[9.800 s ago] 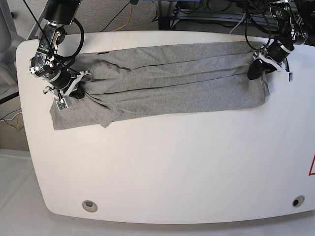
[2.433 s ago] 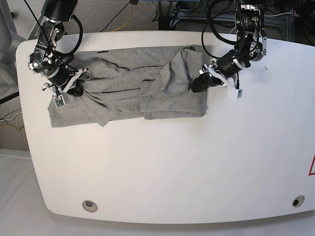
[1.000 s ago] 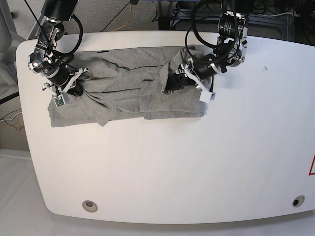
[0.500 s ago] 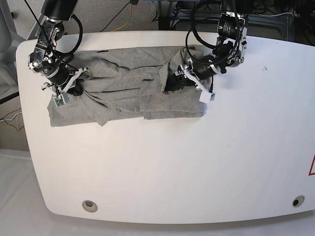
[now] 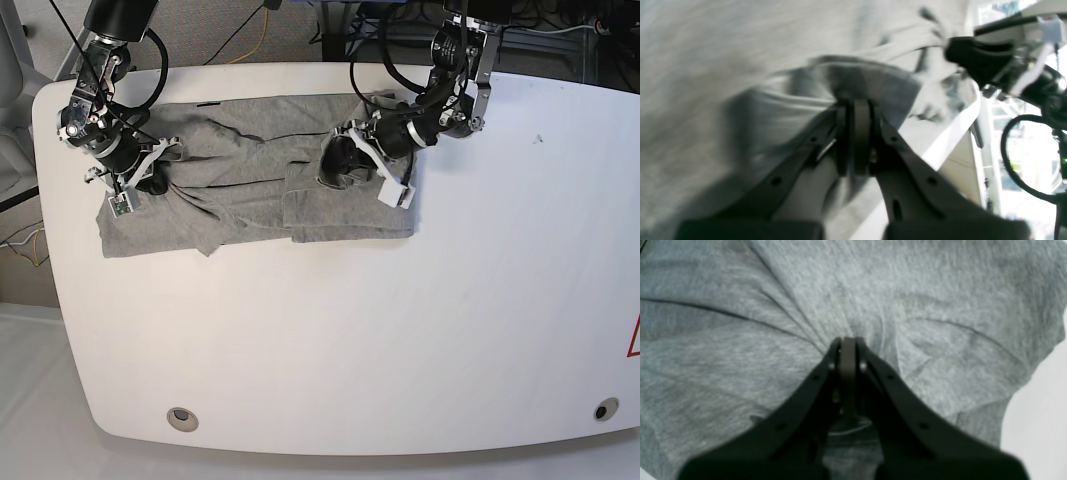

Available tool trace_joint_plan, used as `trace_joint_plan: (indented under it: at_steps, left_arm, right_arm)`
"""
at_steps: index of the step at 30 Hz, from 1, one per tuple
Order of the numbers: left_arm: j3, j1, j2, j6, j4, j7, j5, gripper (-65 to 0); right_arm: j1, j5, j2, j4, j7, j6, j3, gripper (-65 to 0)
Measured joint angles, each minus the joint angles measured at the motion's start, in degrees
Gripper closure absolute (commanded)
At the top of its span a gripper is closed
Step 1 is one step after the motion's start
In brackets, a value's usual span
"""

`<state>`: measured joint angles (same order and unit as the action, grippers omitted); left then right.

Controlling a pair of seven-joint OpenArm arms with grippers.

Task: Fold the T-shirt properly
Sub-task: 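Press the folded end flat with the left gripper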

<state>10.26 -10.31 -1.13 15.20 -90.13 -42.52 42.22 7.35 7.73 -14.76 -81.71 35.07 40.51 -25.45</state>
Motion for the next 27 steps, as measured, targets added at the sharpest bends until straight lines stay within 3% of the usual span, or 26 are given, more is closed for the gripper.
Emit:
trace_joint_plan:
  at_steps: [7, 27]
  left_arm:
    - [0.3, -0.6, -0.1, -2.4, -0.6, 0.1, -2.4, -1.9]
    - [0.0, -1.0, -0.3, -2.4, -0.7, 0.1, -3.6, -1.9]
  right_arm:
    - [0.0, 0.0, 0.0, 0.0, 0.0, 0.0, 0.0, 0.0]
    - [0.0, 0.0, 0.0, 0.0, 0.0, 0.0, 0.0, 0.0]
